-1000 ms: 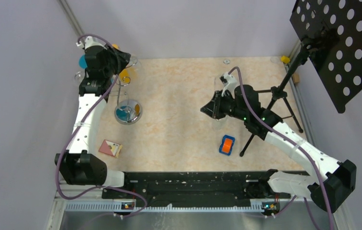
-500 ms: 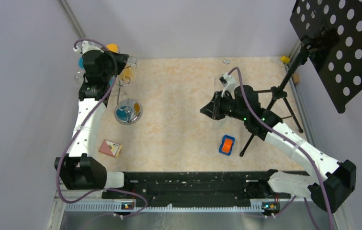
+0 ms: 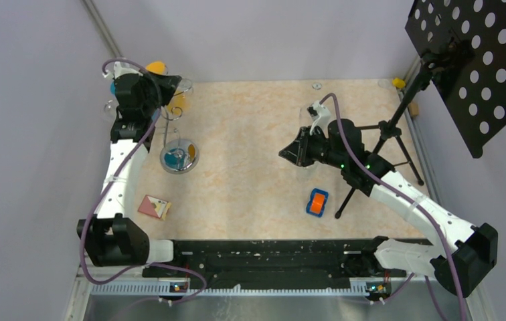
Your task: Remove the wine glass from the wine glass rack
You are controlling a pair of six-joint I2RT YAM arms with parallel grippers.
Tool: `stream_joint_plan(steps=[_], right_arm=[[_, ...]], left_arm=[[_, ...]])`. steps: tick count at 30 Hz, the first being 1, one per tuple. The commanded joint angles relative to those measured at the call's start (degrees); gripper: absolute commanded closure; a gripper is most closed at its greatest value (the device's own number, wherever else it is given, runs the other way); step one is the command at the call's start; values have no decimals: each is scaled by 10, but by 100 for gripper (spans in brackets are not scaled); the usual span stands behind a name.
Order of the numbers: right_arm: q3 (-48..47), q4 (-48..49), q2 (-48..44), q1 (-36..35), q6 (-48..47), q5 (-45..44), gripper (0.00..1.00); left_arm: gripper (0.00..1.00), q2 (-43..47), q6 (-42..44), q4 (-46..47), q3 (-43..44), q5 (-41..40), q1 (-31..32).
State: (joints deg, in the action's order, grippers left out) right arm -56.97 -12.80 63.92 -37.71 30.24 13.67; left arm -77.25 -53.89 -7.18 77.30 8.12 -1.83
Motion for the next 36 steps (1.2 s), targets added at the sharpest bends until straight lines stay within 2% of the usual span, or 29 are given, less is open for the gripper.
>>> stream_joint_plan(steps=[1, 12, 24, 36], right_arm=[[-1, 28, -17, 3, 5, 7, 90], [1, 34, -16, 3, 7, 7, 90], [4, 33, -19, 3, 12, 4, 90], [6, 37, -18, 3, 18, 6, 90]], left_arm=[[100, 34, -82, 99, -23, 47, -3], [100, 75, -142, 116, -41, 44, -4], [100, 87, -111, 29, -14, -13, -5], [100, 96, -135, 44, -23, -57, -30]])
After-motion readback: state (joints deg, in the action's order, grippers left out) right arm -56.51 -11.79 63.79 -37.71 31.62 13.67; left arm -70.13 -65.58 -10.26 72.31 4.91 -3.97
